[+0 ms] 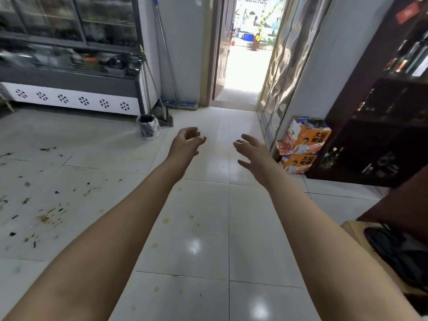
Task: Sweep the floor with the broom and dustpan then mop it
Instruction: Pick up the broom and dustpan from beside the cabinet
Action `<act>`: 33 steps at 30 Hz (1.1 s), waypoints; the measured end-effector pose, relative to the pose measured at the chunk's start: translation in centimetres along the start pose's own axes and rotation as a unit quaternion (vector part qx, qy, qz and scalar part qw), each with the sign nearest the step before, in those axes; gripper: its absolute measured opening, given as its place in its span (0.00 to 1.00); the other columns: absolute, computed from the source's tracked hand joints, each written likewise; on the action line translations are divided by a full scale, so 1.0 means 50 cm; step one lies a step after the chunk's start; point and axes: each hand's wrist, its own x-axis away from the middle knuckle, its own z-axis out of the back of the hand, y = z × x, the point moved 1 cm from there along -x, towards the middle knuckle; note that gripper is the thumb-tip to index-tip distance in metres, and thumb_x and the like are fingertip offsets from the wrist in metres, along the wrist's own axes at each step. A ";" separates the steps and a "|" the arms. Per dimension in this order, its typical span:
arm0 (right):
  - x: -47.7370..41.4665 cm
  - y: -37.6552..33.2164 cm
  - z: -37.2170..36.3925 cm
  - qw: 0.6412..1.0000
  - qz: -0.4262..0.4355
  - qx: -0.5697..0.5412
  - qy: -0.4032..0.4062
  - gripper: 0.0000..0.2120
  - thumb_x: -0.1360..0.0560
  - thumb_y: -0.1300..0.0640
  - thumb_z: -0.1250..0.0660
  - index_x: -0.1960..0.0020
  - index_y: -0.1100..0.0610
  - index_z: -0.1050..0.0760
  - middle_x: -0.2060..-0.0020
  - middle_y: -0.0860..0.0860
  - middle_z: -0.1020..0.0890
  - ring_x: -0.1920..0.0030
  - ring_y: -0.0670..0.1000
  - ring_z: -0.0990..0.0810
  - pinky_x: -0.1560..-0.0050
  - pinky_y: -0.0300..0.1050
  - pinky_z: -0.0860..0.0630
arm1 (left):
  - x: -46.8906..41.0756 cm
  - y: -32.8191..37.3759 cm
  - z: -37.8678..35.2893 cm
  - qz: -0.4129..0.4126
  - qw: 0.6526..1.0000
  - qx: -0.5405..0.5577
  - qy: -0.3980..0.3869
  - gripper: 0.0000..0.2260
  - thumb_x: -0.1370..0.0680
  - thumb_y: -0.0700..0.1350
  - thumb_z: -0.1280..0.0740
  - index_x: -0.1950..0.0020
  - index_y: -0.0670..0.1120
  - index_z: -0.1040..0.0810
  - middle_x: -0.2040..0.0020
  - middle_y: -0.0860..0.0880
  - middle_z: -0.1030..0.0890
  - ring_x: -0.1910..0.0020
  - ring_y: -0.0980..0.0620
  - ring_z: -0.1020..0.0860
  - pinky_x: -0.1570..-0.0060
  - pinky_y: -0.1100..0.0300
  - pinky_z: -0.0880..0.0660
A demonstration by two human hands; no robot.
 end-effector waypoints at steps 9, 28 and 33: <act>-0.285 -0.009 0.054 0.997 -0.037 -0.067 -0.026 0.25 0.24 0.59 0.34 0.28 0.56 0.36 0.49 0.46 0.22 0.36 0.52 0.28 0.35 0.53 0.31 | -0.240 -0.021 -0.085 0.016 1.000 -0.016 0.019 0.17 0.22 0.43 0.36 0.33 0.45 0.30 0.37 0.48 0.25 0.41 0.51 0.26 0.40 0.53 0.26; -0.978 -0.141 0.243 0.984 -0.041 -0.028 -0.171 0.26 0.24 0.57 0.32 0.28 0.55 0.34 0.35 0.54 0.26 0.32 0.54 0.31 0.32 0.55 0.33 | -0.776 -0.010 -0.364 0.025 0.984 0.021 0.177 0.11 0.22 0.40 0.36 0.41 0.47 0.29 0.44 0.49 0.25 0.44 0.52 0.26 0.39 0.51 0.27; -1.134 -0.153 0.221 0.982 -0.032 -0.012 -0.186 0.25 0.24 0.56 0.33 0.28 0.55 0.34 0.35 0.53 0.26 0.34 0.52 0.29 0.31 0.56 0.34 | -0.933 -0.003 -0.367 0.029 0.982 0.017 0.188 0.13 0.22 0.39 0.36 0.38 0.46 0.29 0.51 0.55 0.25 0.47 0.54 0.26 0.40 0.52 0.27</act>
